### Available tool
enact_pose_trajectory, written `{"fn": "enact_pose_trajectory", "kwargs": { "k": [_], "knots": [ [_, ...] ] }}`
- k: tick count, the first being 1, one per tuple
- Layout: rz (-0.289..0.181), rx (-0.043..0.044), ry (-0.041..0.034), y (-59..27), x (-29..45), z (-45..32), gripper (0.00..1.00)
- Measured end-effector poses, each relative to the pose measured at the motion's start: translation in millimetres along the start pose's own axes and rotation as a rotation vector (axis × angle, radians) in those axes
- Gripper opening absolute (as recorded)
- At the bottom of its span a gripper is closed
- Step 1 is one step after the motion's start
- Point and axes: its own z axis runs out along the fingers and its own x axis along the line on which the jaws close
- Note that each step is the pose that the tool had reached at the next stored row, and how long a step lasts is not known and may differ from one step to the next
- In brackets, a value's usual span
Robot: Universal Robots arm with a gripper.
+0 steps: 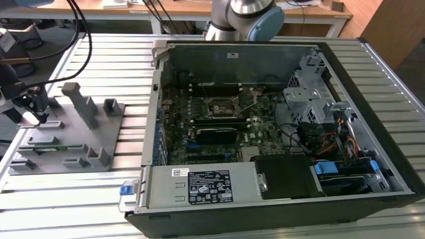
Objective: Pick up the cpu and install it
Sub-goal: 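Pick up the cpu and move it towards the insertion slot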
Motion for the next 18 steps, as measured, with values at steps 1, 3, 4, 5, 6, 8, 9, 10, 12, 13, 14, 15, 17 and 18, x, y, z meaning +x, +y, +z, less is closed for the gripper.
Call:
{"fn": "enact_pose_trajectory", "kwargs": {
  "k": [1, 3, 4, 5, 6, 8, 9, 10, 12, 13, 14, 15, 17, 18],
  "knots": [
    [0.0, 0.0, 0.0, 0.0, 0.0, -0.8, 0.54],
    [0.0, 0.0, 0.0, 0.1, 0.1, -2.3, 0.54],
    [0.0, 0.0, 0.0, 0.1, 0.1, -3.0, 0.54],
    [0.0, -0.0001, -0.0001, 0.1, 0.1, -3.5, 0.54],
    [0.0, -0.0001, -0.0003, 0.1, 0.1, -3.8, 0.54],
    [0.0, -0.0001, -0.0002, 0.2, 0.1, -4.4, 0.54],
    [0.0, -0.0001, -0.0001, 0.2, 0.1, -4.7, 0.54],
    [0.0, -0.0001, -0.0001, 0.2, 0.1, -5.0, 0.54],
    [0.0, 0.0, 0.0, 0.2, 0.1, -5.6, 0.54],
    [0.0, 0.0, -0.0001, 0.2, 0.1, -5.8, 0.54],
    [0.0, 0.0, 0.0, 0.2, 0.2, -6.9, 0.54],
    [0.0, 0.0, -0.0001, 0.2, 0.2, -7.0, 0.54],
    [0.0, 0.0, 0.0001, 0.2, 0.2, -7.3, 0.54],
    [0.0, 0.0, 0.0001, 0.2, 0.2, -7.6, 0.54]
  ]
}}
